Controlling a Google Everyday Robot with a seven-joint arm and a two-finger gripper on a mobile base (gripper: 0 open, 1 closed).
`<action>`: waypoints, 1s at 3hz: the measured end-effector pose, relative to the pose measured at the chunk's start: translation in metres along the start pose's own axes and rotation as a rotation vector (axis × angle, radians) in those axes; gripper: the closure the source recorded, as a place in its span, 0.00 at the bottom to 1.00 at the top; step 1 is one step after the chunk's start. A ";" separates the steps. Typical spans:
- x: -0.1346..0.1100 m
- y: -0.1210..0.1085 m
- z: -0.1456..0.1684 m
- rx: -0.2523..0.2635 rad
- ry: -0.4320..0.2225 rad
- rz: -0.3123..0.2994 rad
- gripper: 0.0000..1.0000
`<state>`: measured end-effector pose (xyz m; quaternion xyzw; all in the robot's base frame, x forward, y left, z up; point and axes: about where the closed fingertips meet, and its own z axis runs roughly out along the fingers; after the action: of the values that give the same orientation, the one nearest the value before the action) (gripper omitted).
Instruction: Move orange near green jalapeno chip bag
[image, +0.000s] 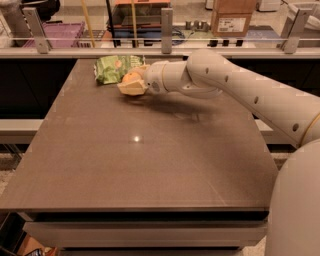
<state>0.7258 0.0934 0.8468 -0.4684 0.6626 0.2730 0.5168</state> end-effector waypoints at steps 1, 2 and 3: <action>0.000 0.002 0.002 -0.004 -0.001 0.000 0.57; 0.000 0.002 0.002 -0.004 -0.001 0.000 0.36; 0.000 0.002 0.002 -0.004 -0.001 0.000 0.13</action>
Offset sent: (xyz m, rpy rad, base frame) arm -0.0006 0.0022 -0.0005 0.0005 0.0011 0.0033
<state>0.7251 0.0961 0.8462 -0.4694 0.6619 0.2746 0.5159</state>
